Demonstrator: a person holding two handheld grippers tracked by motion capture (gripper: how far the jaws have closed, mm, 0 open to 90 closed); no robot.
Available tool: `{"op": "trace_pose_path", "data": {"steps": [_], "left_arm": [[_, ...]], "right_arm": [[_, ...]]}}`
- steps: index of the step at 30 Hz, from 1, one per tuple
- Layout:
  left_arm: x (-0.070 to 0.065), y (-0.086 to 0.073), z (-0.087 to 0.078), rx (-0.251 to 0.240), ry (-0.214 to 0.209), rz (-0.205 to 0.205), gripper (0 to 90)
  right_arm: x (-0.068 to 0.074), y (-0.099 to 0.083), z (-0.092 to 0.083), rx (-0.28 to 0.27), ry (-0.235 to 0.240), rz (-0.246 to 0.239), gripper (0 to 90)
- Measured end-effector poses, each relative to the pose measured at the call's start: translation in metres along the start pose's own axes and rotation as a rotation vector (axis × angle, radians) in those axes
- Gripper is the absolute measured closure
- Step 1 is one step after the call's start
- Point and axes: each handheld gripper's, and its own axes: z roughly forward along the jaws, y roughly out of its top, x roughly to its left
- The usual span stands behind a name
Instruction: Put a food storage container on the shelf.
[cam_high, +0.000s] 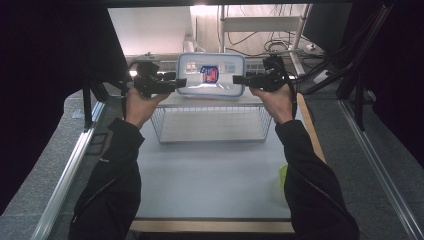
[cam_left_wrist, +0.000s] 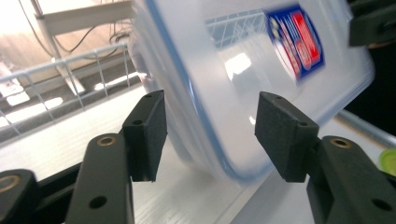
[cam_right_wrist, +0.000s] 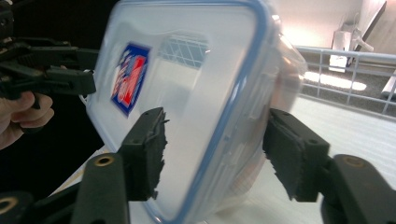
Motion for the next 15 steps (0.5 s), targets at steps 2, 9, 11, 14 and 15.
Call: {"op": "trace_pose_path", "data": {"steps": [2,9,11,14,15], "left_arm": [[0.000,-0.001,0.003,0.001,0.007,-0.008,40.9],[0.000,0.001,0.004,0.002,0.006,-0.021,46.1],[-0.001,0.001,0.005,0.001,0.006,-0.023,46.1],[-0.002,0.001,0.005,0.001,0.005,-0.022,46.1],[-0.002,0.000,0.005,-0.001,0.003,-0.022,46.1]], "right_arm": [[-0.002,0.000,0.001,-0.003,-0.005,0.012,36.0],[-0.005,0.003,0.000,-0.010,-0.029,0.007,34.8],[-0.003,0.006,0.000,-0.013,-0.059,-0.005,34.0],[0.002,0.007,-0.001,-0.020,-0.104,-0.037,33.1],[0.004,0.008,-0.003,-0.023,-0.122,-0.043,33.7]]}}
